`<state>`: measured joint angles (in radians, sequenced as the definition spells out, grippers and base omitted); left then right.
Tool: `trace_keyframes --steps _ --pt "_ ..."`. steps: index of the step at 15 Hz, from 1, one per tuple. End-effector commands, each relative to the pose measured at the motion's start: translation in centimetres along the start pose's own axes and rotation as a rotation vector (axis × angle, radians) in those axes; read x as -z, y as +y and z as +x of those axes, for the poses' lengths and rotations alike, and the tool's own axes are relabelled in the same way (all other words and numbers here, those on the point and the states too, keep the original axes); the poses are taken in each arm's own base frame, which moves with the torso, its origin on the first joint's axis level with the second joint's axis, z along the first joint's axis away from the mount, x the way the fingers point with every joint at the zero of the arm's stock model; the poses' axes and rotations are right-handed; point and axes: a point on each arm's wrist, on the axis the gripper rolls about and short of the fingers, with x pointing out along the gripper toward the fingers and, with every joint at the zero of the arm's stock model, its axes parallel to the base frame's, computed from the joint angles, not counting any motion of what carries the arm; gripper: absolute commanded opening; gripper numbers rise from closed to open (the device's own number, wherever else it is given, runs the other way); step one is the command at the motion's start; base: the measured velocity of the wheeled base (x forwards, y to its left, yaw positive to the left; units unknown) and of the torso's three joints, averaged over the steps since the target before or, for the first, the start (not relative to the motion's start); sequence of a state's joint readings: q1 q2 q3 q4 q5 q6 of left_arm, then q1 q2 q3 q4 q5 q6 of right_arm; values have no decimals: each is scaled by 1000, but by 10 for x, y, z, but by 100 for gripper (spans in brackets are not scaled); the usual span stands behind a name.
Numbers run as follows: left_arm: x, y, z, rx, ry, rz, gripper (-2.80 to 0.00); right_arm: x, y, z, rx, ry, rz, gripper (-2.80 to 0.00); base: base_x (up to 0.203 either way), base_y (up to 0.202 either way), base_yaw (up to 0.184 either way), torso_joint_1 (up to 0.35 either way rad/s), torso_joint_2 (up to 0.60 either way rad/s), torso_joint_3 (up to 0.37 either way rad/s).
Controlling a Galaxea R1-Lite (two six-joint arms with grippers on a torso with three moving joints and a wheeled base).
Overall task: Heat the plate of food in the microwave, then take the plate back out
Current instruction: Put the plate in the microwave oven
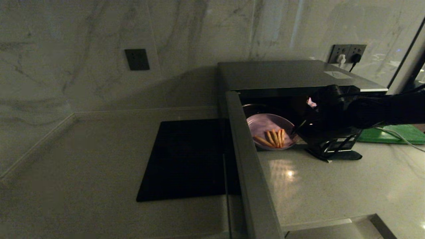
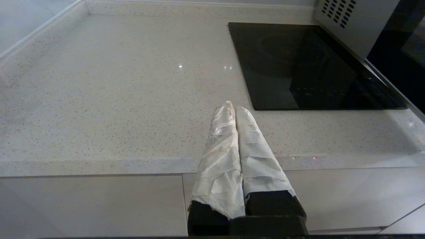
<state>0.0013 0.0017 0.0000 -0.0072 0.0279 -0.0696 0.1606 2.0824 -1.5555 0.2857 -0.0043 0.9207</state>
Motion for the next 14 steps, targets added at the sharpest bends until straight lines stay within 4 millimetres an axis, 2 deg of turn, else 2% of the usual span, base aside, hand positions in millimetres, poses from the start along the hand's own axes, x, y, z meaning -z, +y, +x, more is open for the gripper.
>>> trace_keyframes --steps 1,5,14 --pt "0 0 0 -1 -1 -1 -280 0 0 14 10 9 4 -280 0 0 0 0 0 0" --pt "0 0 0 -1 -1 -1 -280 -3 4 28 7 4 5 -280 0 0 0 0 0 0" --pt "0 0 0 0 -1 -1 -280 -9 12 35 -14 -19 4 -280 0 0 0 0 0 0"
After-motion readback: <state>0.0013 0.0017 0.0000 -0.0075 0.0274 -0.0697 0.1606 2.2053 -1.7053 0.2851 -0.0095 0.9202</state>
